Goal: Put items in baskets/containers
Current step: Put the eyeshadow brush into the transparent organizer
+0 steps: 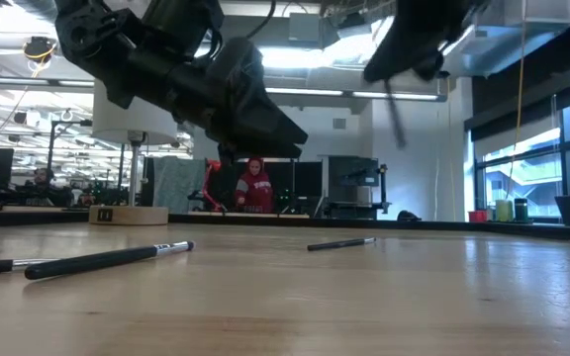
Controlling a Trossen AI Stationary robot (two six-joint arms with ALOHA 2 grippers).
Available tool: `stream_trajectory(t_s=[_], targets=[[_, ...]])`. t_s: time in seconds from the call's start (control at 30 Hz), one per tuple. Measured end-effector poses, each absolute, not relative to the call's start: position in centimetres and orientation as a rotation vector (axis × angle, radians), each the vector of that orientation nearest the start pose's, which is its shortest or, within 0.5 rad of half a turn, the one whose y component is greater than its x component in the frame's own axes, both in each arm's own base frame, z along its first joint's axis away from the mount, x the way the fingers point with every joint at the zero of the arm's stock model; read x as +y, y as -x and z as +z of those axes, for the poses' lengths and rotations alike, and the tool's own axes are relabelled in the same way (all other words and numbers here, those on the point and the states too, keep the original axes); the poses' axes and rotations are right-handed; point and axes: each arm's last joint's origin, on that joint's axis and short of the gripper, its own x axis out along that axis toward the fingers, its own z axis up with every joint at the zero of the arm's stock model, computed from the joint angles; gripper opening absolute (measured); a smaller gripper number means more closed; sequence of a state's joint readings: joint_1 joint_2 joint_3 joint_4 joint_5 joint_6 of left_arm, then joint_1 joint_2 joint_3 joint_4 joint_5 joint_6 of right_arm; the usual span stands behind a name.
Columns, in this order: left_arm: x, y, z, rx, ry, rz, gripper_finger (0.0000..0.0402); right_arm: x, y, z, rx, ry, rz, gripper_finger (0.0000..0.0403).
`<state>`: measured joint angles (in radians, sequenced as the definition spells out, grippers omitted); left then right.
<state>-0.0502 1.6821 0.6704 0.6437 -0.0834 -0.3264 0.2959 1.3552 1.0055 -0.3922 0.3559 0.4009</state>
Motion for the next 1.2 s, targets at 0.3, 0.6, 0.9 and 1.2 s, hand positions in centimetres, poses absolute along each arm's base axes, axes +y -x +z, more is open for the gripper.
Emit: stream_trajectory(t_s=[0.3,0.6,0.9,1.2], targets=[[-1.3,-31.9,16.0,0.335,0.326,0.102,0.0162,13.3,-23.2,30.7,0.884,-0.295,-0.151,0.0027],[-1.5,-31.9,16.2,0.322,0.322,0.112,0.0162,17.3,-17.8,29.8,1.076,-0.459,-0.253,0.0026],[-1.5,-32.0,16.4,0.300,0.322,0.118,0.0161,17.8,-14.8,29.4,1.172,-0.457,-0.381,0.0027],[-1.5,-32.0,16.4,0.300,0.322,0.118,0.0160,17.5,-13.1,29.1,1.184,-0.414,-0.504,0.0029]])
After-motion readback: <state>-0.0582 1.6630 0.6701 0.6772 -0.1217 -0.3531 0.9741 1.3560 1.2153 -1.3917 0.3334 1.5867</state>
